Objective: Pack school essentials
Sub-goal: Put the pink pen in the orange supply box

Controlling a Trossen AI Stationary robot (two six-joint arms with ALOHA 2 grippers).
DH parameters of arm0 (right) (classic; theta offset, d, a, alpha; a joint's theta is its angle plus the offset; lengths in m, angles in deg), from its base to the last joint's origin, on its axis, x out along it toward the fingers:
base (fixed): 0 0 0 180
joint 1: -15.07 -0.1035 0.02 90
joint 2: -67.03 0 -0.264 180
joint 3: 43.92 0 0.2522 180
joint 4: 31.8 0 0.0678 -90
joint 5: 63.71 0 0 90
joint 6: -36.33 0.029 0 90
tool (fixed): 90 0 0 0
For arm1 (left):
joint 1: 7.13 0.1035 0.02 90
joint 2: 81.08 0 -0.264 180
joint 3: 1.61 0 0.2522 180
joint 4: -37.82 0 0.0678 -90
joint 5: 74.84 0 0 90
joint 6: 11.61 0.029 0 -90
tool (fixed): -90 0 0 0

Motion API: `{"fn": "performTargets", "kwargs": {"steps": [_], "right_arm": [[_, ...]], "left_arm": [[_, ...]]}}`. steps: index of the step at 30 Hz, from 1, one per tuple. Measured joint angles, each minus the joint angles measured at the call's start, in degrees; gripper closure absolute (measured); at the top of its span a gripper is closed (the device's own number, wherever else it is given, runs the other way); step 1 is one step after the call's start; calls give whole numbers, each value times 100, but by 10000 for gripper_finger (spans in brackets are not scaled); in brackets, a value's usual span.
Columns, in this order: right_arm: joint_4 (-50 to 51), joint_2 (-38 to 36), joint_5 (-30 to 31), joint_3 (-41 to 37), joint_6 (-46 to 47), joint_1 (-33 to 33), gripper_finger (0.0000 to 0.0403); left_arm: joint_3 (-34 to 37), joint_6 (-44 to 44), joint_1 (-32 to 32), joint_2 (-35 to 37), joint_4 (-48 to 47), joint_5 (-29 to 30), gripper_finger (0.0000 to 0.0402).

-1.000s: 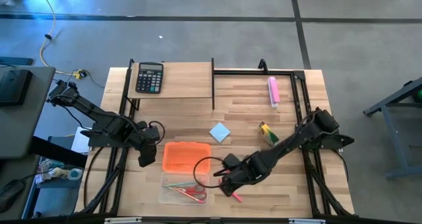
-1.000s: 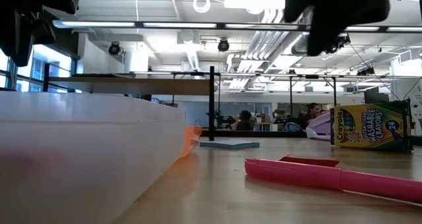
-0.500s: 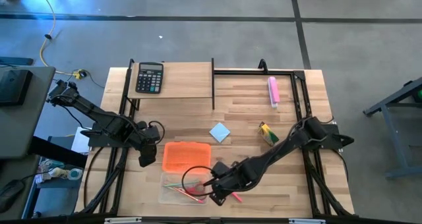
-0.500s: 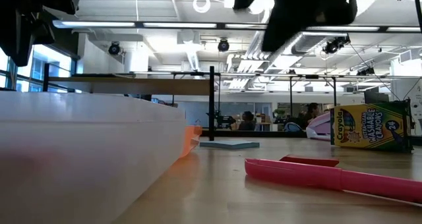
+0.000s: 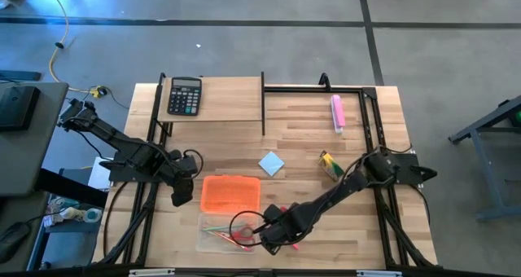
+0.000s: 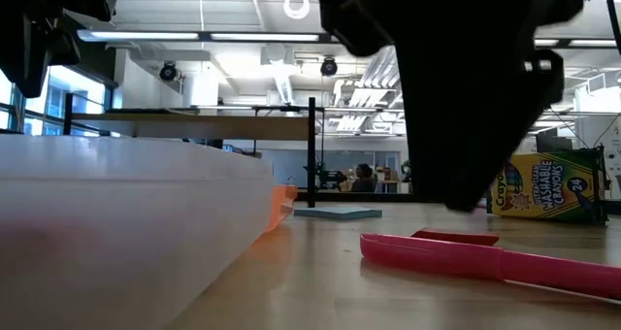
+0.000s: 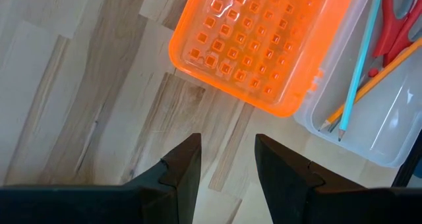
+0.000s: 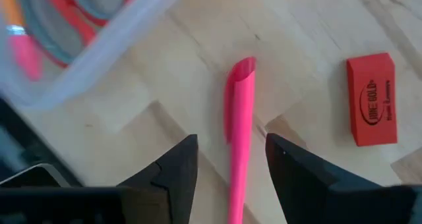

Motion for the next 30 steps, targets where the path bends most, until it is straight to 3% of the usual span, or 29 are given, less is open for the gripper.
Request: {"fn": "performTargets", "kwargs": {"steps": [16, 30], "right_arm": [[167, 374, 60, 32, 282, 0, 240], [611, 527, 86, 45, 545, 8, 332]], "left_arm": [[0, 15, 0, 1, -1, 9, 271], [0, 17, 0, -1, -3, 20, 271]]}}
